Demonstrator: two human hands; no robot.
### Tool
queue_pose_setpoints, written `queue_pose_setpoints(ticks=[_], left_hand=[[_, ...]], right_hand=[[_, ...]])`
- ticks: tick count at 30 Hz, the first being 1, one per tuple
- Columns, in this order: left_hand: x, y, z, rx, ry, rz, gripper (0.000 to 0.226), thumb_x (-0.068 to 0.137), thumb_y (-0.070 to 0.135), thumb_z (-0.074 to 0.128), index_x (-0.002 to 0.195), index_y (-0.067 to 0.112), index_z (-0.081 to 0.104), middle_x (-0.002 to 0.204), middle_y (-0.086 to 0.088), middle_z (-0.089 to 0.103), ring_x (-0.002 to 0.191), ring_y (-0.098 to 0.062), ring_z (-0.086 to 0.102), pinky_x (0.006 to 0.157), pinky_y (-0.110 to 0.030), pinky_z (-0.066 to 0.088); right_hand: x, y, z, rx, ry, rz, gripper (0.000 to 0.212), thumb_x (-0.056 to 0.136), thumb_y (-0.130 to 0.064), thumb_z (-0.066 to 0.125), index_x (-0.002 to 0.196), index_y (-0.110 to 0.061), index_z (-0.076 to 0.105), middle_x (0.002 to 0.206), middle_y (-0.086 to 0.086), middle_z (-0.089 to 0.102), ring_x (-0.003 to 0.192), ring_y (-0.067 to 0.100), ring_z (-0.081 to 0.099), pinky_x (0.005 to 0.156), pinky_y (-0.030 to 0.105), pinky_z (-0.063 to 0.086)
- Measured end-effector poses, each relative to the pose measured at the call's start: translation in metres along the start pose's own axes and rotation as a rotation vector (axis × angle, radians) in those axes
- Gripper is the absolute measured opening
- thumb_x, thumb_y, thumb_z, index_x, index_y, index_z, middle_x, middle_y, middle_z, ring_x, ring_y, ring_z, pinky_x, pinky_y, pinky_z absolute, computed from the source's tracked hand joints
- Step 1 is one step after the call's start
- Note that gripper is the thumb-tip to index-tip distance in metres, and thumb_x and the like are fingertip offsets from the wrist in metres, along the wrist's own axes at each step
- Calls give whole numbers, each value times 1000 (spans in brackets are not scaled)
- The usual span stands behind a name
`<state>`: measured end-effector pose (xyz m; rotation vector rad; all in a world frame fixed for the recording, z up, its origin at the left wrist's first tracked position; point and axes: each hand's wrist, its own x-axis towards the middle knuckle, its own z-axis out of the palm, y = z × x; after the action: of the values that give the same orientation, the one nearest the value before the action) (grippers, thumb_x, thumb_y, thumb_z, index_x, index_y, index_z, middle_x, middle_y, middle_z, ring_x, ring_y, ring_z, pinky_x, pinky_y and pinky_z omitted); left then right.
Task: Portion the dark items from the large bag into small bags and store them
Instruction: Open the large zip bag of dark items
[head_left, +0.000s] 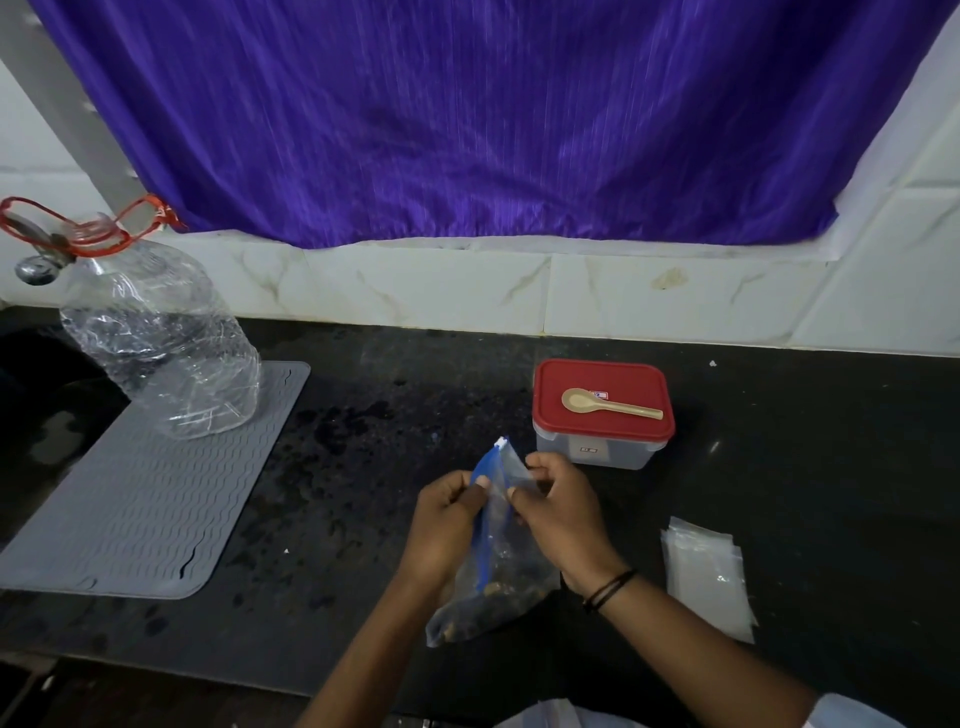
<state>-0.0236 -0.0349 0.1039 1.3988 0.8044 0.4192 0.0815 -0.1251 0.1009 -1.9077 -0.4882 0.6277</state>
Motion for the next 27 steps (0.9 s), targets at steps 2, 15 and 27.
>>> queue_pose_setpoints(ticks=[2,15,27], left_hand=[[-5,1,3,-69,48,-14,35,104,16,51,76,-1,62,65,-15,62,58,-20,57,59,-33,48],[-16,15,4,-364,45,-135,29,106,15,44,92,-4,62,76,-21,66,68,-25,65,63,-30,57],[-15,20,1,-182,82,92,13,94,11,66,93,-2,70,87,-26,72,80,-39,70,76,-50,58]], right_hand=[[-5,-5,0,-125,21,-82,29,83,-19,70,107,-27,56,108,-10,56,97,5,57,79,22,51],[-12,-28,-10,718,-101,365,13,100,-8,47,95,-5,59,87,12,69,80,22,73,70,35,58],[-22,-31,-4,511,-284,189,28,94,-30,62,103,-3,64,93,21,69,85,29,67,80,43,56]])
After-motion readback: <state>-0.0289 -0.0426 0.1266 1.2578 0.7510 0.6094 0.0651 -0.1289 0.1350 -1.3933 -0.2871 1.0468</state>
